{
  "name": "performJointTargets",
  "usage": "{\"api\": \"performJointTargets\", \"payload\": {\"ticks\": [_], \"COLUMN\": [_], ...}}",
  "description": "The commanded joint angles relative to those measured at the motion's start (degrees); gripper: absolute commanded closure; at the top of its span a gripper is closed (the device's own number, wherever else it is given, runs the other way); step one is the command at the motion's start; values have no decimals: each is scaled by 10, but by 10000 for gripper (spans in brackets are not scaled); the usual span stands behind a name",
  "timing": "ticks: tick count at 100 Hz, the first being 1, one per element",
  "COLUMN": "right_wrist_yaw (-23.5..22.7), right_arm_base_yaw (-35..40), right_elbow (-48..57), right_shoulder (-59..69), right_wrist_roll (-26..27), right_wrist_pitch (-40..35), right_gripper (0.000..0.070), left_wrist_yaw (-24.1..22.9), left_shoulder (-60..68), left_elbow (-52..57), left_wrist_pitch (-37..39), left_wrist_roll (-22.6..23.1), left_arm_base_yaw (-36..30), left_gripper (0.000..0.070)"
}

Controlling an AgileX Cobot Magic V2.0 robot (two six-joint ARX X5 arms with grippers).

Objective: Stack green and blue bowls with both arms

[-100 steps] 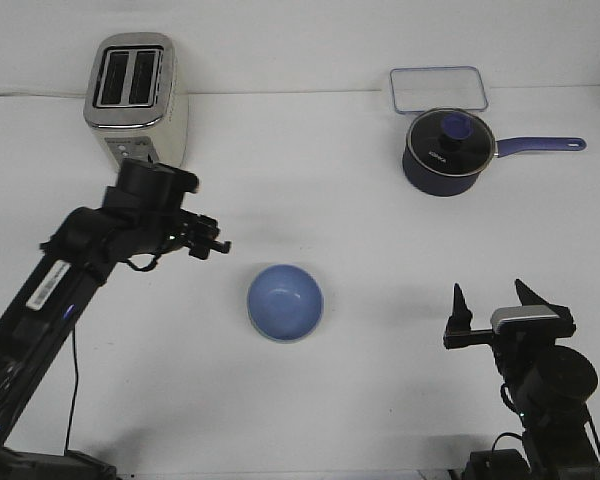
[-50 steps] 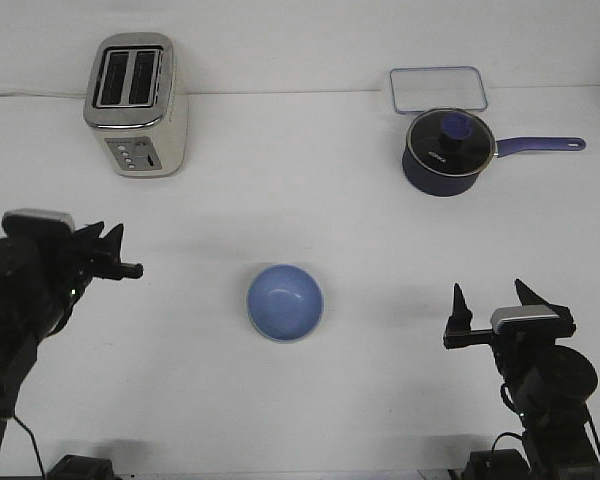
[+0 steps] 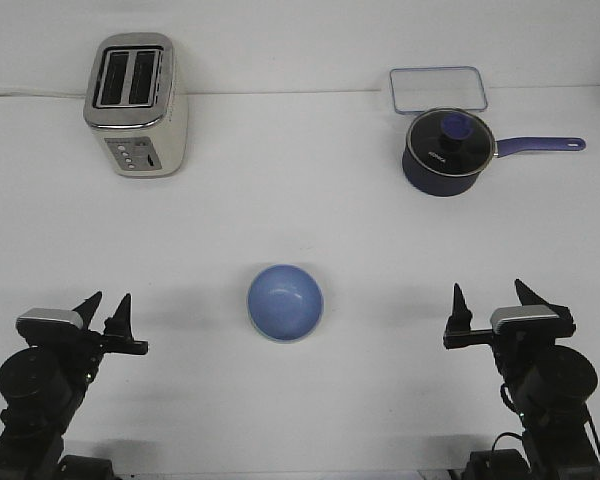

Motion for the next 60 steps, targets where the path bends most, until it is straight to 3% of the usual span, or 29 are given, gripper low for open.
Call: {"api": "performJointTargets", "payload": {"ticks": [1, 27, 32, 40, 44, 49, 50, 60], "right_wrist_yaw": [2, 2, 2, 2, 2, 2, 2, 2], "right_arm_base_yaw": [0, 0, 0, 0, 0, 0, 0, 0], "right_elbow": [8, 8, 8, 8, 8, 8, 8, 8], "right_shoulder": [2, 2, 2, 2, 2, 2, 2, 2], "right_wrist_roll": [0, 0, 0, 0, 0, 0, 0, 0], "right_wrist_pitch": [5, 5, 5, 5, 5, 5, 5, 5], "right_gripper": [44, 67, 171, 421, 542, 662, 681, 700], "left_wrist_yaw": [-5, -5, -5, -5, -5, -5, -5, -5], "left_shoulder": [-4, -7, -7, -7, -7, -7, -7, -8], "left_elbow": [4, 4, 4, 4, 4, 4, 4, 4], "left_wrist_pitch": [14, 18, 17, 17, 17, 16, 15, 12], "left_wrist_roll": [-15, -15, -14, -14, -14, -14, -14, -14], "left_arm_base_yaw": [-1, -1, -1, -1, -1, -1, -1, -1], "left_gripper": [384, 391, 403, 433, 514, 668, 700, 691]}}
